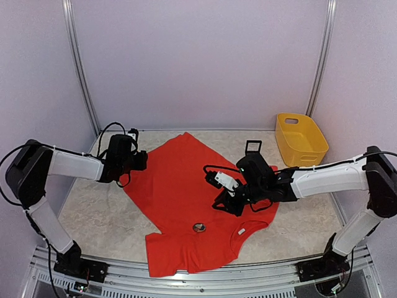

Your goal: Pin the brooch onto the clothing

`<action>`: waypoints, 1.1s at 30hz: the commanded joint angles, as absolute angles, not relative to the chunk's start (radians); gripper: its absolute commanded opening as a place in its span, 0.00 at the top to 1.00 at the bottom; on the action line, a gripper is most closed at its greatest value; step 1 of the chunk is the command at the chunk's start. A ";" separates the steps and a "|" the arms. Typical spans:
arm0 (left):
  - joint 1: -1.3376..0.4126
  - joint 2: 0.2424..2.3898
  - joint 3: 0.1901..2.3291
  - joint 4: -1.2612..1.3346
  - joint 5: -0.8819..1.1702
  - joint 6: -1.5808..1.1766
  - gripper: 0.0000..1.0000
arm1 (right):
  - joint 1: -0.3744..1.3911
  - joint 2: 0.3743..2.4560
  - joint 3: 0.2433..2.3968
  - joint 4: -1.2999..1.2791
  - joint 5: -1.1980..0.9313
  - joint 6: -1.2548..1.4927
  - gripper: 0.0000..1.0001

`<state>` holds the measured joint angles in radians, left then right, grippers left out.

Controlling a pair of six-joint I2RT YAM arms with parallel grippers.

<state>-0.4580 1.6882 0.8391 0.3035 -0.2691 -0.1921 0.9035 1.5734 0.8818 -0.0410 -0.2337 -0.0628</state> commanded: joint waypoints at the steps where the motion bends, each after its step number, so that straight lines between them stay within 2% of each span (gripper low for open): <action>1: -0.281 1.686 0.923 0.206 -0.349 -0.296 0.41 | 0.889 1.551 0.825 0.018 -0.259 -0.012 0.69; 8: -0.125 1.857 1.131 0.031 -0.350 -0.296 0.32 | 0.888 1.581 0.865 0.006 -0.181 -0.072 0.58; 16: -0.021 2.001 1.286 -0.163 -0.347 -0.362 0.30 | 0.888 1.550 0.813 0.059 -0.185 -0.090 0.56; 26: 0.031 2.094 1.313 -0.228 -0.409 -0.393 0.26 | 0.888 1.530 0.789 0.063 -0.199 -0.104 0.56; 27: 0.037 2.099 1.313 -0.237 -0.414 -0.400 0.20 | 0.888 1.525 0.788 0.062 -0.196 -0.105 0.56; 28: 0.035 2.101 1.312 -0.243 -0.415 -0.404 0.18 | 0.888 1.520 0.786 0.064 -0.196 -0.106 0.56; 33: 0.026 2.072 1.271 -0.210 -0.397 -0.379 0.17 | 0.888 1.517 0.784 0.071 -0.201 -0.108 0.56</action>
<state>0.0242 2.0731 1.2945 -0.1936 -0.4015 -0.3798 0.8913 1.5417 0.7929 0.0513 -0.1974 -0.0937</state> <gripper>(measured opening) 0.834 0.438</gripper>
